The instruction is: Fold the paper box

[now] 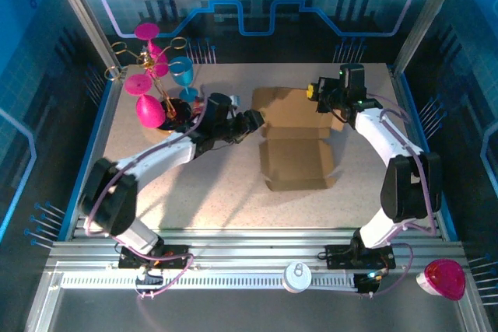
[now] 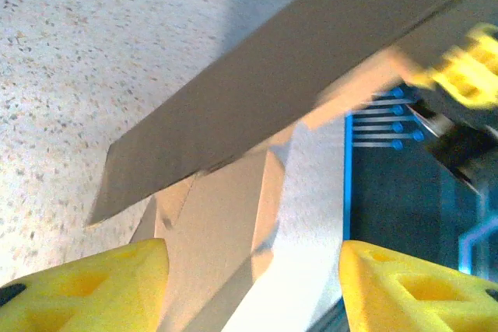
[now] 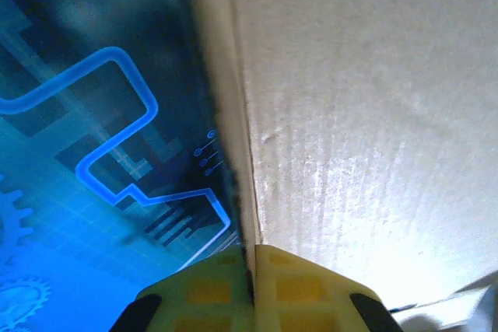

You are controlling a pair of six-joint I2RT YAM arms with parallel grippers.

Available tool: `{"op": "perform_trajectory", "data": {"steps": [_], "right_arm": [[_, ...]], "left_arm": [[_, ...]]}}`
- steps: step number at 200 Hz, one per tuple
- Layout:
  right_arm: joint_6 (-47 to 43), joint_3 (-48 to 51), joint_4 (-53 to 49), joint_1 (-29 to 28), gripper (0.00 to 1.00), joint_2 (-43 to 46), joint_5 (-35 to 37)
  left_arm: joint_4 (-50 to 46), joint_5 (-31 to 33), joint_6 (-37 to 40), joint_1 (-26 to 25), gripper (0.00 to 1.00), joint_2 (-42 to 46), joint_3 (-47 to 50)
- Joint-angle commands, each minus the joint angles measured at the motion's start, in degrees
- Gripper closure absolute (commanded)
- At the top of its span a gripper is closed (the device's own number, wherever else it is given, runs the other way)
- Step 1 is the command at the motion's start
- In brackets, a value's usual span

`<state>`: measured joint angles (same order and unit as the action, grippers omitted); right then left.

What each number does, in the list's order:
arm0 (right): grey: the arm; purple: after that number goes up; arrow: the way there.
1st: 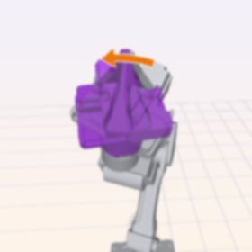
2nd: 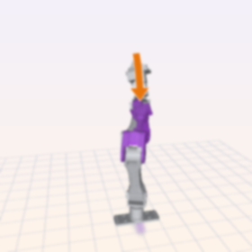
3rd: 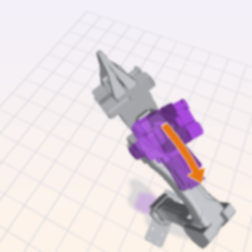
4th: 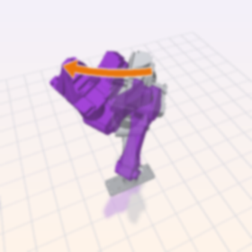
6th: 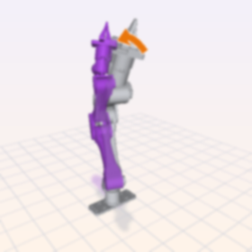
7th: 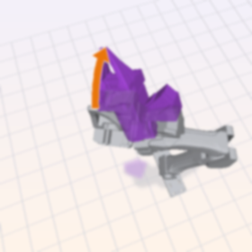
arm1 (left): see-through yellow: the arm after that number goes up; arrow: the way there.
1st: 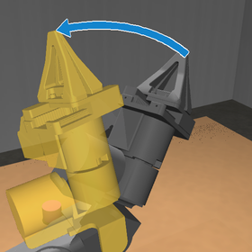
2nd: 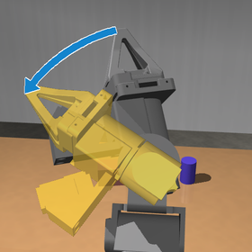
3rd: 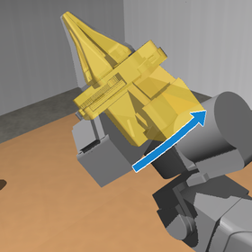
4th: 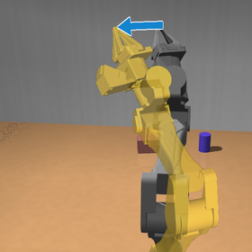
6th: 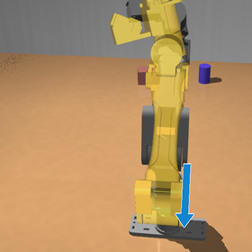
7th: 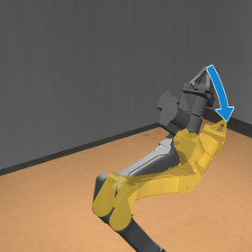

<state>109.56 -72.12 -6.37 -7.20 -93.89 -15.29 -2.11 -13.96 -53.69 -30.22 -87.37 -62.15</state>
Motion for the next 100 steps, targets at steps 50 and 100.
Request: {"op": "perform_trajectory", "data": {"steps": [50, 100], "right_arm": [[-5.83, -2.24, 0.47, -2.25, 1.0, -3.63, 0.82], [-6.98, -2.07, 0.39, -2.88, 1.0, -4.81, -0.16]], "left_arm": [[-32.16, 5.89, 26.45, 0.83, 0.38, 1.4, -13.79], [-30.86, 13.93, 33.97, 1.79, 0.37, -7.62, -19.74]]}}
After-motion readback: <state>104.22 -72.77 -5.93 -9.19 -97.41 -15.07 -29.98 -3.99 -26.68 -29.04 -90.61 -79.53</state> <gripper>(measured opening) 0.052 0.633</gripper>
